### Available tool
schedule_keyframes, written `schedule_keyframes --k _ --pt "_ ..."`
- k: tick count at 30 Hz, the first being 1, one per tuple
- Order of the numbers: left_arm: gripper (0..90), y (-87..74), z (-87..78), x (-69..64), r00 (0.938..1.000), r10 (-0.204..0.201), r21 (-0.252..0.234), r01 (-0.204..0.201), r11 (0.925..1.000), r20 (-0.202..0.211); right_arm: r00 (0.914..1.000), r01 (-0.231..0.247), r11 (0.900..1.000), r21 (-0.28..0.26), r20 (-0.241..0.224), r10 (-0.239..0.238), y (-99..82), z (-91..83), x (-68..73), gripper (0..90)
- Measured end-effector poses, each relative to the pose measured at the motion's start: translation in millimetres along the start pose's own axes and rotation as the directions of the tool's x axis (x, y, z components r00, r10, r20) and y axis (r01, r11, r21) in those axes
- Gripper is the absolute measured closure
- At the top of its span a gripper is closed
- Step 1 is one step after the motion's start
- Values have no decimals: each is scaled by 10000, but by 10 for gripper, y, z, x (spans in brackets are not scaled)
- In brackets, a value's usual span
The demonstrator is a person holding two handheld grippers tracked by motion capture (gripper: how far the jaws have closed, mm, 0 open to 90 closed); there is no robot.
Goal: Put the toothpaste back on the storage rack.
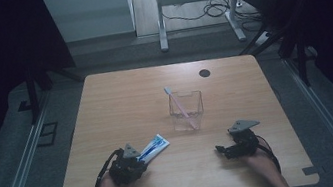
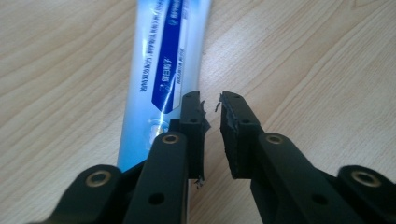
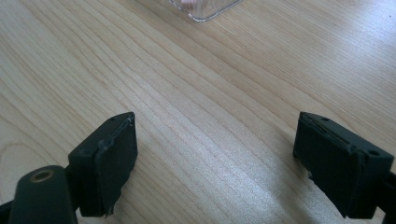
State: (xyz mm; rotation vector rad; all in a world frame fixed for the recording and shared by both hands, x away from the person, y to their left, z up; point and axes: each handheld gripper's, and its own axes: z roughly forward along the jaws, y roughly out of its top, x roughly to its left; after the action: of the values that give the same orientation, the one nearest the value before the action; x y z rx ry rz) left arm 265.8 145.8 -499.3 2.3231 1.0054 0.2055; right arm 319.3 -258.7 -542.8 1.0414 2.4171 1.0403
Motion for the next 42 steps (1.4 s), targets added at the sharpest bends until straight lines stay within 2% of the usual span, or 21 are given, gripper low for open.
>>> schedule_keyframes --k 3,5,6,11,14,20,24,32,37,42 --pt "723 21 -47 24 10000 38 -104 -38 9999 -5 10000 -5 10000 2 -5 5 0 0 0 135" --pt "659 40 -65 51 9999 128 -66 -127 9999 87 10000 -1 10000 -1 1 1 0 0 0 135" --pt "641 48 -71 58 9999 159 -39 -159 9999 -27 10000 2 10000 0 -1 -2 0 0 0 135" --pt "537 72 -73 118 9999 11 172 -9 9999 -109 10000 -1 10000 0 0 1 0 0 0 135" --pt "503 84 -53 139 9993 82 512 -63 9987 -363 10000 -5 10000 1 -5 5 0 0 0 135" --pt "458 107 35 176 9989 171 1175 -119 9930 -435 10000 -6 10000 2 -6 6 0 0 0 135" --pt "456 121 114 189 9989 161 1655 -84 9862 -450 10000 -3 10000 2 -5 3 0 0 0 135" --pt "462 130 217 204 9987 126 2124 -16 9772 -503 10000 2 10000 0 -2 -2 0 0 0 135" --pt "494 131 219 209 9989 92 2006 4 9797 -468 10000 -4 10000 3 -6 4 0 -1 0 135" --pt "628 115 170 220 9992 -57 1732 126 9848 -405 10000 -10 10000 7 -3 10 0 0 1 135"
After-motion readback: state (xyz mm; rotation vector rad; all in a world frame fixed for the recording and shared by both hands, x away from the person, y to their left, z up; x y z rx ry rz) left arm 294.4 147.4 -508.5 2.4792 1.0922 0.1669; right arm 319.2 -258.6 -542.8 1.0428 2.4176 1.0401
